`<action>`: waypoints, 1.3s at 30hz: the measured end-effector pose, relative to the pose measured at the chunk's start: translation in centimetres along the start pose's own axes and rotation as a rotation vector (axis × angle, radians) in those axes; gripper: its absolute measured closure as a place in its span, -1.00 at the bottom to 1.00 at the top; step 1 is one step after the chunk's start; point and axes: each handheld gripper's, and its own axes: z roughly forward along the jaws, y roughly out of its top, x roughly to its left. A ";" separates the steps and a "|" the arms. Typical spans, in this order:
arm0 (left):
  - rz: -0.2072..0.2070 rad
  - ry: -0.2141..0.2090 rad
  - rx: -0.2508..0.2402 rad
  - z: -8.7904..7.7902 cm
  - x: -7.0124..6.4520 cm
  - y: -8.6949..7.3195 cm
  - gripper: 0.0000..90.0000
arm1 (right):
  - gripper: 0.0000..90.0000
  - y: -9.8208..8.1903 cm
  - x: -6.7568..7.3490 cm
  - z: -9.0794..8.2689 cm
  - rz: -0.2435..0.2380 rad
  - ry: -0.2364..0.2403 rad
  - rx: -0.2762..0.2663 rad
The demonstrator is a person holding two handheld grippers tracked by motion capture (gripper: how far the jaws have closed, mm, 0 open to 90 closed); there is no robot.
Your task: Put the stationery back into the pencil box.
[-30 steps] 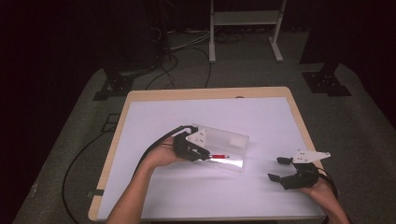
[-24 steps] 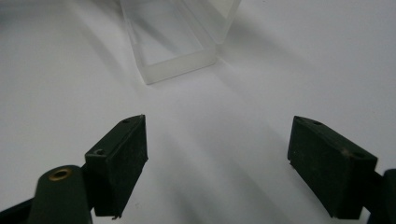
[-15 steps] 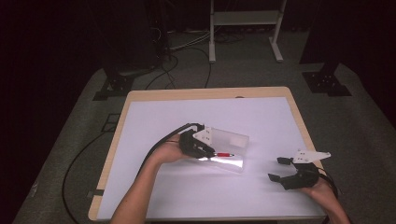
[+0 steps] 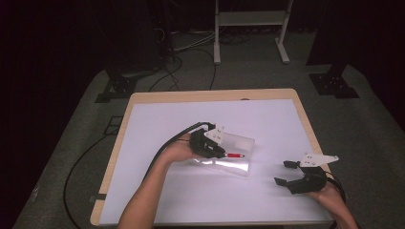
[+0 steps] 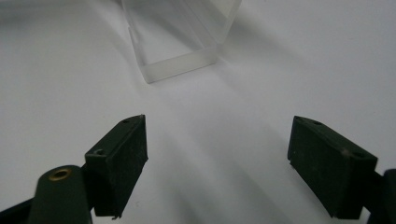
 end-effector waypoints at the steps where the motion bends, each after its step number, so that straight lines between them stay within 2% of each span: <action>1: 0.000 0.000 0.000 0.0 0.0 0.0 0.76 | -0.57 0.0 0.0 0.0 0.000 0.000 0.000; 29: -0.036 -0.047 0.014 3.3 1.4 -0.4 0.76 | -0.57 -0.1 -0.1 -0.2 0.001 0.001 -0.005; 39: -0.036 -0.062 0.059 4.5 1.3 -0.6 0.76 | -0.57 -0.1 -0.1 -0.1 -0.003 0.003 -0.003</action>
